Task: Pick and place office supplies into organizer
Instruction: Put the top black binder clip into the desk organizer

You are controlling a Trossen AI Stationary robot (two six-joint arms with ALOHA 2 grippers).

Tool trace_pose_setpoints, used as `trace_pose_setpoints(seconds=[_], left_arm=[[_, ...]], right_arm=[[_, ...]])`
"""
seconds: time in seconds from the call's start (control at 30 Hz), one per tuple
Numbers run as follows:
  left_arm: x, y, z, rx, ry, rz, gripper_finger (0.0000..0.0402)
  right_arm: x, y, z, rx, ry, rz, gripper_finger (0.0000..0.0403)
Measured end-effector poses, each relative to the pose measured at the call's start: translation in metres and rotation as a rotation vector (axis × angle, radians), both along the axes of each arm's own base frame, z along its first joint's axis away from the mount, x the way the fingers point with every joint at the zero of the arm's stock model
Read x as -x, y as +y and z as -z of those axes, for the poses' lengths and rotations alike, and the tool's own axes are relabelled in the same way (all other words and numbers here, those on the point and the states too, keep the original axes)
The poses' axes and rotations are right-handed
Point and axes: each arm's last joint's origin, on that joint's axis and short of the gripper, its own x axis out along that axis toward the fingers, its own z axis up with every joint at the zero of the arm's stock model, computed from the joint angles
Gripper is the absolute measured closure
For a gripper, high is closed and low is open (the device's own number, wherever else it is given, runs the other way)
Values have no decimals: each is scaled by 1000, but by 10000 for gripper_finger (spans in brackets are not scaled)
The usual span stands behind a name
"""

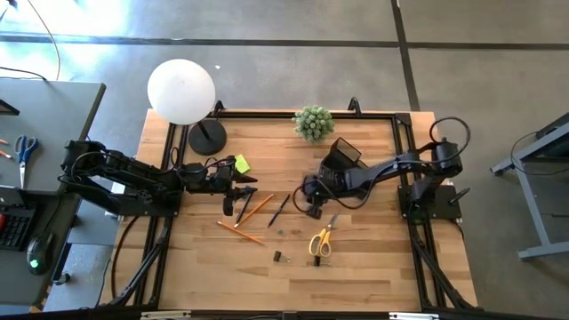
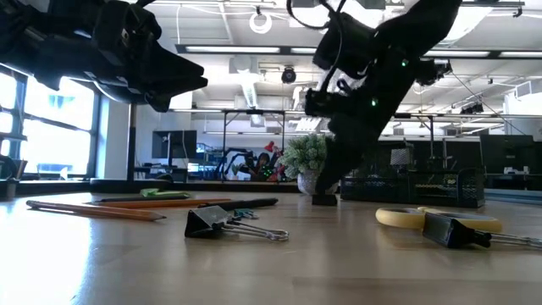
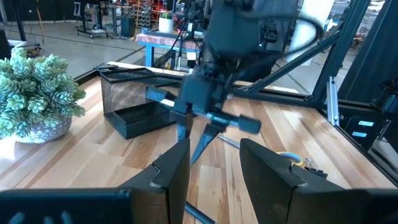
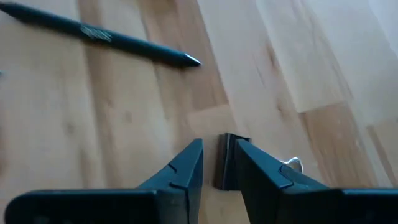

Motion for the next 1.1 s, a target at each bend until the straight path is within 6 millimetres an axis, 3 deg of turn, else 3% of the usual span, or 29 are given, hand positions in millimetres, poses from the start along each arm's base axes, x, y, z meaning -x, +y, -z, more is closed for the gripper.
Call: trace_pose_setpoints(seconds=[0.27,0.57,0.7,0.83,1.1], left_arm=[[0,0,0,1,4,-10,273],[0,1,2,0,20,-27,273],[0,1,2,0,21,-27,273],[0,1,2,0,21,-27,273],[0,1,2,1,21,-27,273]], right_arm=[[-1,0,10,0,27,18,328],[-1,1,10,12,37,-7,390],[-3,4,8,27,48,-36,396],[-1,6,-5,38,108,-60,400],[8,1,-51,182,155,-50,403]])
